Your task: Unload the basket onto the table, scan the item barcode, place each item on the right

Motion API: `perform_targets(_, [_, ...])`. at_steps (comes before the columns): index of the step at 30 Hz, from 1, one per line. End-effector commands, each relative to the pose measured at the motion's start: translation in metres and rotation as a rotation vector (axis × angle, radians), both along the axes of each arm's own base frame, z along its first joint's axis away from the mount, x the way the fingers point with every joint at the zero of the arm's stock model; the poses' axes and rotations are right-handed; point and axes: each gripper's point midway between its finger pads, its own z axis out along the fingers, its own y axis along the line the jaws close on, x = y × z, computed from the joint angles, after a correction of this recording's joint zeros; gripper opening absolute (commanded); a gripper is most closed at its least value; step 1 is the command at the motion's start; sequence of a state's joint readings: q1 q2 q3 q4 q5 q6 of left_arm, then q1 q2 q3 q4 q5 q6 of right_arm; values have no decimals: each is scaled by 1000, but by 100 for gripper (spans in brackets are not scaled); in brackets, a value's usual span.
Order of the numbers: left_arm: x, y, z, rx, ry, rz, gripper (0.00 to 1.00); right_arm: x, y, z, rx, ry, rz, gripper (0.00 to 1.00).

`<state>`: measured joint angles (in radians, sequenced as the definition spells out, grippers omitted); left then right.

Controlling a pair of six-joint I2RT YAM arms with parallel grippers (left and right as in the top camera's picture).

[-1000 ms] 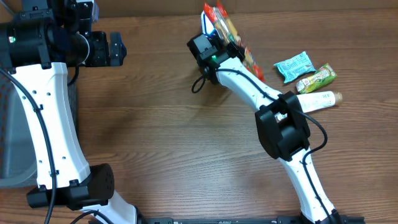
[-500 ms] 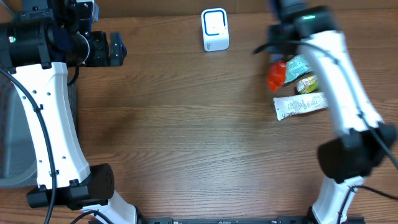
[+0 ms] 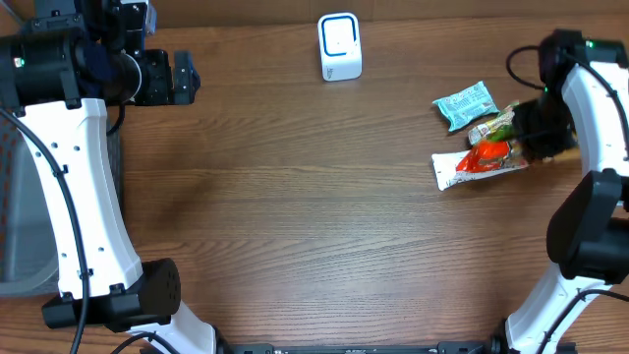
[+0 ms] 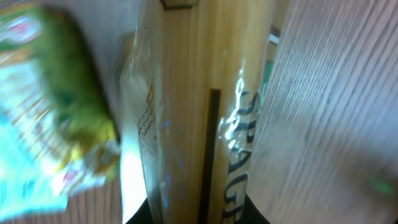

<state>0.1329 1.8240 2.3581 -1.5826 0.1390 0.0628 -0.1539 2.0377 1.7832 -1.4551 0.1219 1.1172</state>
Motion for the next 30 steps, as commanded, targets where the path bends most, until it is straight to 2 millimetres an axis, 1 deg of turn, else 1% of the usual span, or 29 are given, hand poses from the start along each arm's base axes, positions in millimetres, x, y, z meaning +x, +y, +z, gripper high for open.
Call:
perform_targets(1, [-2, 0, 10, 8, -31, -17, 100, -2, 8, -4, -24, -16, -92, 8])
perform_targets(2, [-2, 0, 10, 8, -31, -17, 99, -4, 10, -4, -22, -5, -82, 16])
perform_targets(4, [-2, 0, 10, 8, -31, -17, 100, -6, 12, -3, -17, 5, -21, 18])
perform_targets(8, [-2, 0, 10, 8, -32, -17, 99, -3, 18, 7, 6, -7, 119, 17])
perform_targets(9, [-2, 0, 10, 8, -31, -17, 100, -1, 20, 12, 18, -21, 161, 22])
perform_targets(10, [-2, 0, 10, 8, -32, -17, 100, 0, 22, 16, 24, -35, 194, 39])
perform_targets(11, [-2, 0, 10, 7, -31, -17, 100, 2, 24, 22, 32, -56, 237, 68])
perform_targets(12, [-2, 0, 10, 8, -31, -17, 99, 3, 26, 32, 28, -89, 278, 90])
perform_targets(13, [-2, 0, 10, 8, -31, -17, 99, 2, 26, 41, 24, -114, 282, 100])
perform_targets(18, [-2, 0, 10, 8, -31, -17, 100, -2, 27, 76, 4, -212, 317, 100])
perform_targets(20, [-2, 0, 10, 8, -31, -17, 100, -9, 33, 101, 14, -279, 384, 100])
perform_targets(23, [-2, 0, 10, 8, -31, -17, 99, -18, 44, 130, 30, -368, 492, 100])
perform_targets(24, [-2, 0, 10, 8, -31, -17, 100, -26, 50, 148, 39, -423, 553, 100])
perform_targets(27, [-2, 0, 10, 8, -31, -17, 100, -43, 66, 179, 62, -531, 684, 100])
perform_targets(30, [-2, 0, 10, 8, -31, -17, 99, -71, 87, 210, 101, -639, 826, 100])
